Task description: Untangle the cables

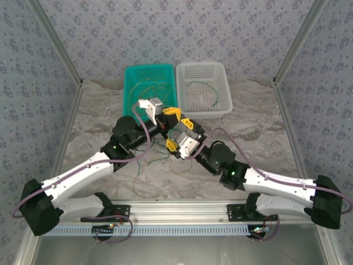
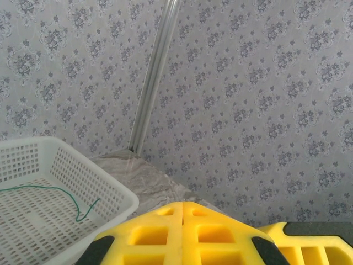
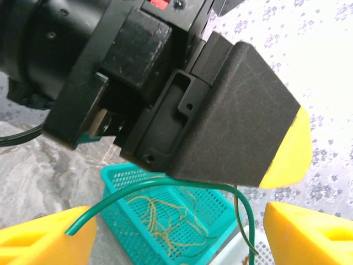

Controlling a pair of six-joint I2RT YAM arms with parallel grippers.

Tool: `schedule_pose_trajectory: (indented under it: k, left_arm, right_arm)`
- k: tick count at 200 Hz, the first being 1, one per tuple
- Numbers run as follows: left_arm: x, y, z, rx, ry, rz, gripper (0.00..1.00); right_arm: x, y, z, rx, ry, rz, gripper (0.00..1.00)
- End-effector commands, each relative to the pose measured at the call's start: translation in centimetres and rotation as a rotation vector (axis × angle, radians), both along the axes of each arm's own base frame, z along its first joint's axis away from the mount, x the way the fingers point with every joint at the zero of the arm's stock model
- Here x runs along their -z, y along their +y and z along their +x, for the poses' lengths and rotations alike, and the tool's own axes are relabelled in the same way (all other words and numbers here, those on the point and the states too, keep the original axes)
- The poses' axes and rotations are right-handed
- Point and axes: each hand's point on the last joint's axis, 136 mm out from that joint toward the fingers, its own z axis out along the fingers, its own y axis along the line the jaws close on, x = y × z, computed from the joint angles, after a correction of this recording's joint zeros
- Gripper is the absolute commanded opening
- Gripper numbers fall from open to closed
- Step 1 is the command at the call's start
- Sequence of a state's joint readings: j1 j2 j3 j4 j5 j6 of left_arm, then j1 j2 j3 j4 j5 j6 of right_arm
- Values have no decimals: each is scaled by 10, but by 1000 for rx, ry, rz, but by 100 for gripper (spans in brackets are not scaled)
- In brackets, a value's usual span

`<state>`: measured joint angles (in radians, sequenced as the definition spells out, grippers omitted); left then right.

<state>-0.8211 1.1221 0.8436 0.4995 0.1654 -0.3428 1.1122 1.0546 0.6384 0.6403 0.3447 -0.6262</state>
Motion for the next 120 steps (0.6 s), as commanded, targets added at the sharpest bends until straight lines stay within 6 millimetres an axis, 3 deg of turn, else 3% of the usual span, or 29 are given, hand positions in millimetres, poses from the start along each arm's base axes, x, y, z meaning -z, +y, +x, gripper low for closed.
schedule_pose_trajectory:
  k: [1,22,65,89,120]
  left_arm:
    - [-25,0,-9,29,-43,-62,0]
    - [-26,-1,-9,34,-44,-63,0]
    - [-24,4,-8,10,-49,-55,0]
    - [-22,8,-6,-17,-55,-48,0]
    - [-21,18,-3,-75,-68,-49,0]
  right_arm:
    - [-29,-9,10,68,-77,87,80]
    - [-35,-8,14,68,-89,104,69]
    - [-43,-15,16,64,-45,148,23]
    - [-46,-26,19,62,35,181,14]
    - [-47,-56,28,100,149,274,3]
